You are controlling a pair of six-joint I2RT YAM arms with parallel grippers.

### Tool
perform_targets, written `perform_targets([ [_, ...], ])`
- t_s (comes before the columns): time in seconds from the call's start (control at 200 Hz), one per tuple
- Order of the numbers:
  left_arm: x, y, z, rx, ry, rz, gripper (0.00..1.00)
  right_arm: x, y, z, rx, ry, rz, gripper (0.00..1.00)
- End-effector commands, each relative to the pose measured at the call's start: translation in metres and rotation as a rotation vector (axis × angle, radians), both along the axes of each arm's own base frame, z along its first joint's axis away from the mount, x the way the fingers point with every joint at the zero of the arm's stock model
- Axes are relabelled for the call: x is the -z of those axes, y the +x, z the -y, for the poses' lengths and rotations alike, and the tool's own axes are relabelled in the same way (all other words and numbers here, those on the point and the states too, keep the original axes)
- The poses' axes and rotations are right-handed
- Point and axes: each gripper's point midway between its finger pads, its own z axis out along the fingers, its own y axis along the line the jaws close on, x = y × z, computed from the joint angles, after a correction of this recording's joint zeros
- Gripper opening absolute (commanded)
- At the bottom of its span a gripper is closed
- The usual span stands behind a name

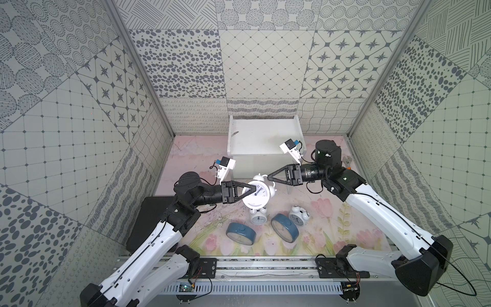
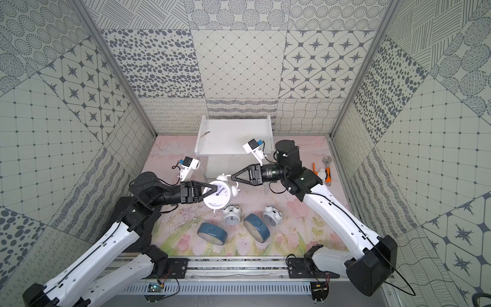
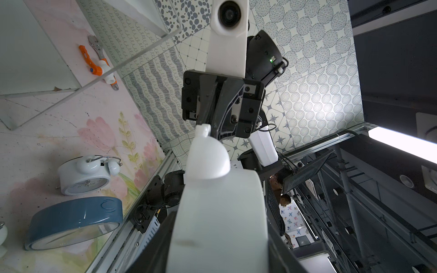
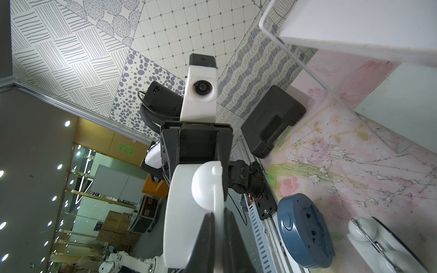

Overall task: Place the alarm clocks on the shelf by style
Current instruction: Place the alarm on the shelf.

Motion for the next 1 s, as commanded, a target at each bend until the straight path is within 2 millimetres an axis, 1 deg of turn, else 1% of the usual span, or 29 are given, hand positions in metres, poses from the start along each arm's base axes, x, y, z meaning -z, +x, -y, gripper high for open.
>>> perform_targets([
  [0.0,-0.014,0.006,0.000,-0.041,-0.054,0.062,0.44,-0.007,0.012,0.000,0.048,0.022,0.058,0.04],
  [0.085,-0.015,0.011,-0.001,-0.063,-0.077,0.054,0.38,-0.006,0.014,0.000,0.062,0.019,0.057,0.06],
  [0.165,-0.015,0.015,0.000,-0.077,-0.095,0.043,0.36,-0.004,0.017,0.001,0.087,0.012,0.046,0.15],
  [0.205,-0.015,0.017,-0.001,-0.087,-0.103,0.041,0.35,-0.004,0.020,0.001,0.107,0.007,0.039,0.24],
  [0.31,-0.015,0.024,-0.003,-0.128,-0.126,0.032,0.32,-0.003,0.030,0.008,0.201,-0.023,0.037,0.55],
  [0.365,-0.016,0.029,-0.005,-0.159,-0.141,0.029,0.31,-0.002,0.036,0.014,0.272,-0.026,0.043,0.65],
  [0.38,-0.016,0.030,-0.005,-0.166,-0.144,0.027,0.31,-0.002,0.038,0.016,0.296,-0.026,0.041,0.74],
  [0.395,-0.015,0.032,-0.006,-0.175,-0.147,0.026,0.30,-0.002,0.038,0.018,0.315,-0.023,0.042,0.77],
  [0.495,-0.013,0.042,-0.009,-0.236,-0.165,0.011,0.30,-0.003,0.040,0.027,0.424,0.058,0.032,0.83],
  [0.555,-0.014,0.046,-0.012,-0.265,-0.194,0.005,0.30,-0.006,0.034,0.026,0.451,0.121,0.026,0.86],
  [0.585,-0.016,0.048,-0.013,-0.277,-0.211,0.003,0.30,-0.004,0.030,0.026,0.459,0.132,0.023,0.87],
  [0.715,-0.019,0.053,-0.019,-0.322,-0.249,0.002,0.29,-0.002,0.014,0.018,0.461,0.190,0.023,0.90],
  [0.78,-0.020,0.055,-0.020,-0.338,-0.250,0.007,0.29,-0.005,0.008,0.014,0.446,0.214,0.019,0.91],
  [0.876,-0.017,0.057,-0.021,-0.348,-0.243,0.006,0.29,-0.001,0.005,0.005,0.424,0.199,0.009,0.92],
  [0.996,-0.018,0.057,-0.021,-0.350,-0.251,0.003,0.29,0.003,0.006,-0.006,0.400,0.180,-0.006,0.89],
])
